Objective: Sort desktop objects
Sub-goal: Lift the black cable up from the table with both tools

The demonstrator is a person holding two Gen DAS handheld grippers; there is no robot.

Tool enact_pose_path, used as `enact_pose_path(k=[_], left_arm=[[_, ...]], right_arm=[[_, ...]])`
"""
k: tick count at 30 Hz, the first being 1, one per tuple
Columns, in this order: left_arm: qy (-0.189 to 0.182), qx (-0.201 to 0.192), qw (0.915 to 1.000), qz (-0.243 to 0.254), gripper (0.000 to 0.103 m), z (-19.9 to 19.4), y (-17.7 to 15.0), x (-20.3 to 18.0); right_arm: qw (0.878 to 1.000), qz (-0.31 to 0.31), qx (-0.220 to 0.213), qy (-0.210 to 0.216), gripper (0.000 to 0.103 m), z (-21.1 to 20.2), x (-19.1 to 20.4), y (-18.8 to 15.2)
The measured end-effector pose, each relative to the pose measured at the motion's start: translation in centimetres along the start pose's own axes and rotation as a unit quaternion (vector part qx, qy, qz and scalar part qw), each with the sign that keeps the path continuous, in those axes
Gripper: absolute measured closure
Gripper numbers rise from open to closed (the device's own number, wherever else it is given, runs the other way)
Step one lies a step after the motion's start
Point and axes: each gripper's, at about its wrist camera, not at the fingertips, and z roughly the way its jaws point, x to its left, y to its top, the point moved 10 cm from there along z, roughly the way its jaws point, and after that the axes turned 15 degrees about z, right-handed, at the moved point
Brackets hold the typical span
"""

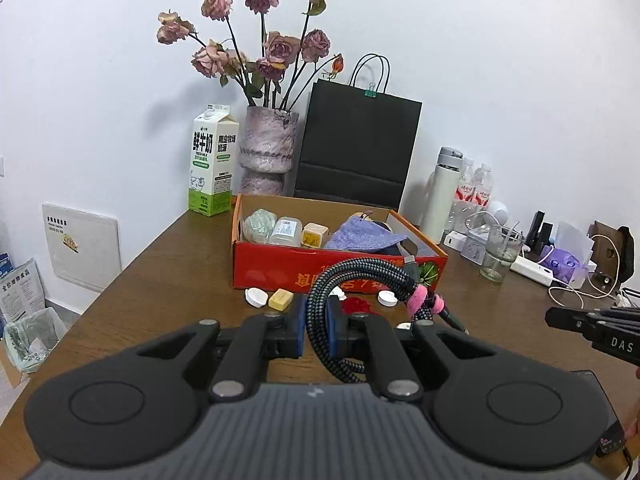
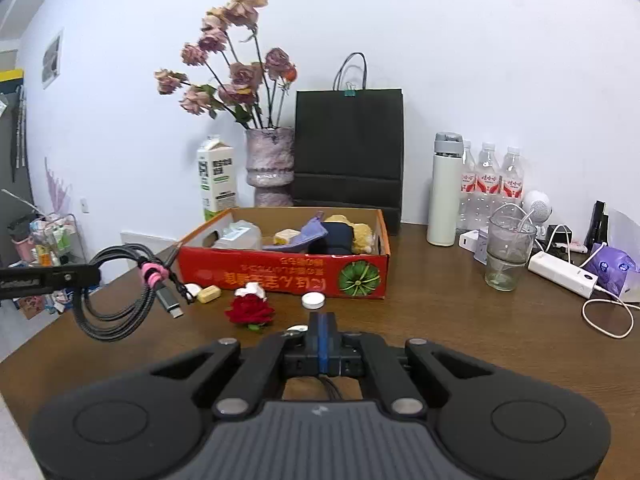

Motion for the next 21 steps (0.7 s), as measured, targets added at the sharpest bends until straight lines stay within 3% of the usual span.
enact_pose_path(k=[8,10,11,12,14,21], left_arm=[[-0.015,0.042,0.999,-0.009,0.092,-0.6,-4.2,-0.7],[-0.02,0.051,0.9985,-0.007,0.092,-0.3,-5.0,-1.0],[-0.022,0.055,0.9982,-0.008,0.092,0.0,-5.4,-1.1],[-0.023,0.06,0.9979,-0.009,0.092,0.4,-5.7,-1.1],[-0.024,0.068,0.9974,-0.011,0.092,1.1,-6.2,-1.2],[-0.035,0.075,0.9965,-0.011,0.092,2.6,-6.8,-1.4]], right_arm=[[0.996,0.047,0.076,0.015,0.103,-0.4,-0.9,-7.0],[0.996,0.043,0.079,0.02,0.094,-0.5,-0.9,-7.7],[0.996,0.038,0.079,0.02,0.087,-0.4,-0.9,-7.9],[0.996,0.036,0.077,0.02,0.071,-0.1,-1.0,-7.7],[0.997,0.024,0.066,0.015,0.059,1.0,-1.0,-6.8],[0.995,-0.001,0.101,0.017,0.057,10.0,-0.4,-5.4]])
